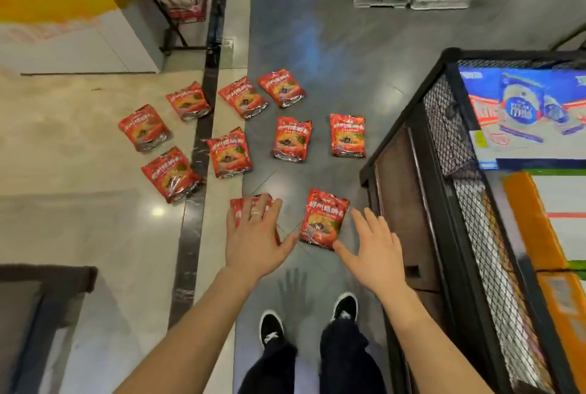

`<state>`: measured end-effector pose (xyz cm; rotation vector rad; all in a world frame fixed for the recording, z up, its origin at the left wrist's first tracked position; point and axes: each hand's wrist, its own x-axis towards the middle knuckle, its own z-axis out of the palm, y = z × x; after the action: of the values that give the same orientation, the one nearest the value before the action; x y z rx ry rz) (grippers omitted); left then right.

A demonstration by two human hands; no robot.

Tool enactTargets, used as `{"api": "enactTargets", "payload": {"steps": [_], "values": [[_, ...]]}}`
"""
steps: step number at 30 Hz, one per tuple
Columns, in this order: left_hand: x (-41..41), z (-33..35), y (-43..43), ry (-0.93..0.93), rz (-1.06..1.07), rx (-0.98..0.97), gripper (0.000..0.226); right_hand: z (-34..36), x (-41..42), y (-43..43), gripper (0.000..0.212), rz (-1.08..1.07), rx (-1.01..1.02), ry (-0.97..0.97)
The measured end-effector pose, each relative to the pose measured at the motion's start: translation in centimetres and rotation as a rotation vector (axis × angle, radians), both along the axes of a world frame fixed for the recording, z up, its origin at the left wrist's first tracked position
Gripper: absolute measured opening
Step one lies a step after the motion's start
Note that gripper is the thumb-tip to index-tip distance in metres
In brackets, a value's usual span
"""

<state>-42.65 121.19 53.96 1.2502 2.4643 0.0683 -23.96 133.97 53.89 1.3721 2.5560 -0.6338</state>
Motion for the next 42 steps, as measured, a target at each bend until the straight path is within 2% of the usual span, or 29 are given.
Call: {"api": "enactTargets", "payload": {"steps": [3,7,14,17,20,24,27,30,32,36,39,42], "values": [[-1.7,-5.0,2.7,-0.024,0.036,-0.059,0.084,-4.8,-2.9,3.6,0.075,-0.008,-0.048,0.006],[-3.1,-11.8,7.3,-0.084,0.123,-0.136,0.092,-12.8,-6.1,8.5,0.076,-0.05,-0.126,0.035],[-6.1,-26.5,15.5,-0.155,0.235,-0.217,0.093,-30.0,-10.0,15.4,0.079,-0.114,-0.274,0.015],[-8.0,-34.1,17.8,-0.205,0.243,-0.25,0.09,-38.2,-10.8,16.6,0.084,-0.225,-0.33,0.025],[-10.3,-43.0,18.9,-0.199,0.234,-0.262,0.085,-47.2,-11.1,17.1,0.086,-0.323,-0.344,0.053],[-13.1,-54.7,17.9,-0.186,0.24,-0.295,0.078,-58.5,-11.5,16.9,0.091,-0.367,-0.317,-0.069],[-14.7,-61.9,15.8,-0.185,0.279,-0.342,0.072,-64.9,-11.8,16.6,0.091,-0.434,-0.281,-0.076],[-15.8,-67.9,13.3,-0.171,0.382,-0.404,0.072,-69.6,-11.7,16.3,0.089,-0.472,-0.248,-0.144],[-15.6,-71.0,12.4,-0.256,0.425,-0.432,0.074,-72.1,-11.6,15.8,0.089,-0.424,-0.247,-0.184],[-13.4,-73.6,13.2,-0.3,0.373,-0.457,0.077,-74.2,-12.3,14.2,0.091,-0.3,-0.236,-0.239],[-12.0,-73.3,14.9,-0.328,0.289,-0.358,0.071,-73.9,-13.4,13.8,0.086,-0.208,-0.216,-0.176],[-12.2,-73.0,15.7,-0.281,0.328,-0.144,0.072,-73.6,-14.4,14.4,0.089,-0.361,-0.151,-0.061]]}}
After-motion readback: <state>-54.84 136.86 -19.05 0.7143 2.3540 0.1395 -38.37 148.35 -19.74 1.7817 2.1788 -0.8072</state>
